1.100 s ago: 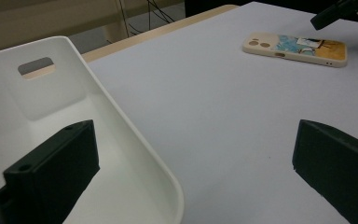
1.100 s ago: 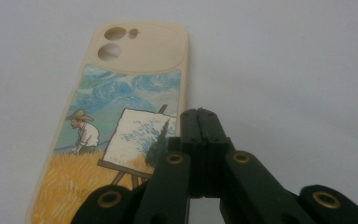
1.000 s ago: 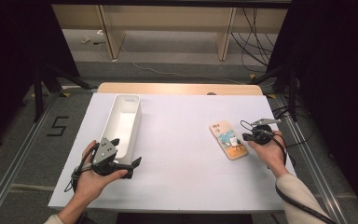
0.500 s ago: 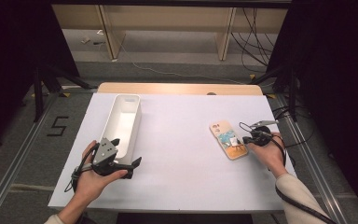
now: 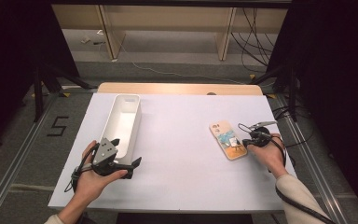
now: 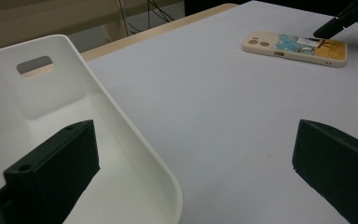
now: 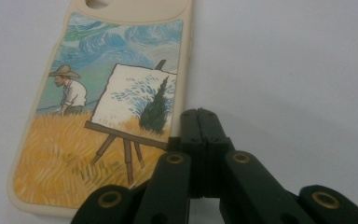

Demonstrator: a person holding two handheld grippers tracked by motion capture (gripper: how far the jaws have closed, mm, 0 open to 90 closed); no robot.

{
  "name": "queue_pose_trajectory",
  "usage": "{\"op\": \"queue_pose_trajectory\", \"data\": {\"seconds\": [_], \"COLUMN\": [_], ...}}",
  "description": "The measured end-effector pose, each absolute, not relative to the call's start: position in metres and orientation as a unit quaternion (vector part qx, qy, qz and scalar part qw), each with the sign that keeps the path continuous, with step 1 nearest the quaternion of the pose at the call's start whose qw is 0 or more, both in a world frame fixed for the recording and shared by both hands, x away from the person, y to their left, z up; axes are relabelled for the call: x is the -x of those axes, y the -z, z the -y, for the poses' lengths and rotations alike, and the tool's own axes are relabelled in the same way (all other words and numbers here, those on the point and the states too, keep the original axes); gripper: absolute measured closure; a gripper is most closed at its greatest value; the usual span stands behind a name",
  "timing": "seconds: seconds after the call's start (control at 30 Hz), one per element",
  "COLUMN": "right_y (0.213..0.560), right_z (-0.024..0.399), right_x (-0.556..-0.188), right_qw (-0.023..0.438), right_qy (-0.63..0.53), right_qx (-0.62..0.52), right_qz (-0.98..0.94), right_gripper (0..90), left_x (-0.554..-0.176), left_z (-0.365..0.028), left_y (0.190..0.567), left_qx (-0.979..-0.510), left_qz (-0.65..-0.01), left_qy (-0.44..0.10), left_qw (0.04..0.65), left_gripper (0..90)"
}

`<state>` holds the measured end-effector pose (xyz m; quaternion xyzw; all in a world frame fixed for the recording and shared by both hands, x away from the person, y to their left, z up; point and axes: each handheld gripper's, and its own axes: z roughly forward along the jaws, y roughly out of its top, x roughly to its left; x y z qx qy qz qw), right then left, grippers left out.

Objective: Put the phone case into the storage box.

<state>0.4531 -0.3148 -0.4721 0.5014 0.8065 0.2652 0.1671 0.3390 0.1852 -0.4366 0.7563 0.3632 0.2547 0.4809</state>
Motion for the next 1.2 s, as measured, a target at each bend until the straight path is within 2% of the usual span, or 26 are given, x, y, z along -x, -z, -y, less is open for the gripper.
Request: {"op": "queue_pose_trajectory", "data": {"seconds": [0.33,0.43,0.5,0.53,0.7,0.8,0.83,0.87,0.97,1.03,1.17,1.2], "right_y": [0.471,0.467,0.461,0.461,0.454,0.453,0.454,0.454,0.453,0.452,0.453,0.453], "right_z": [0.315,0.317,0.318,0.318,0.316,0.311,0.308,0.308,0.302,0.297,0.285,0.285], "right_x": [-0.451,-0.452,-0.452,-0.452,-0.453,-0.454,-0.455,-0.455,-0.456,-0.456,-0.459,-0.459], "right_qw": [0.164,0.172,0.179,0.179,0.173,0.169,0.168,0.168,0.156,0.150,0.141,0.141], "right_qy": [-0.262,-0.263,-0.272,-0.272,-0.297,-0.301,-0.296,-0.296,-0.295,-0.289,-0.270,-0.270], "right_qx": [-0.507,-0.511,-0.516,-0.516,-0.524,-0.527,-0.523,-0.523,-0.513,-0.504,-0.481,-0.481], "right_qz": [-0.805,-0.800,-0.792,-0.792,-0.779,-0.776,-0.782,-0.782,-0.791,-0.800,-0.822,-0.822], "right_gripper": [90.0,85.5,77.8,77.8,55.6,36.7,25.7,25.7,16.6,14.6,4.0,4.0], "left_x": [-0.339,-0.339,-0.339,-0.339,-0.339,-0.339,-0.339,-0.339,-0.339,-0.339,-0.339,-0.339], "left_z": [-0.185,-0.185,-0.185,-0.185,-0.185,-0.185,-0.185,-0.185,-0.185,-0.185,-0.185,-0.185], "left_y": [0.437,0.437,0.437,0.437,0.437,0.437,0.437,0.437,0.437,0.437,0.437,0.437], "left_qx": [-0.756,-0.756,-0.756,-0.756,-0.756,-0.757,-0.757,-0.756,-0.756,-0.757,-0.757,-0.757], "left_qz": [-0.363,-0.364,-0.364,-0.364,-0.363,-0.363,-0.363,-0.363,-0.364,-0.364,-0.363,-0.363], "left_qy": [-0.254,-0.254,-0.254,-0.254,-0.255,-0.254,-0.254,-0.255,-0.254,-0.254,-0.255,-0.255], "left_qw": [0.481,0.481,0.481,0.481,0.481,0.480,0.480,0.481,0.480,0.480,0.480,0.480], "left_gripper": [0.0,0.0,0.0,0.0,0.0,0.0,0.0,0.0,0.0,0.0,0.0,0.0]}}
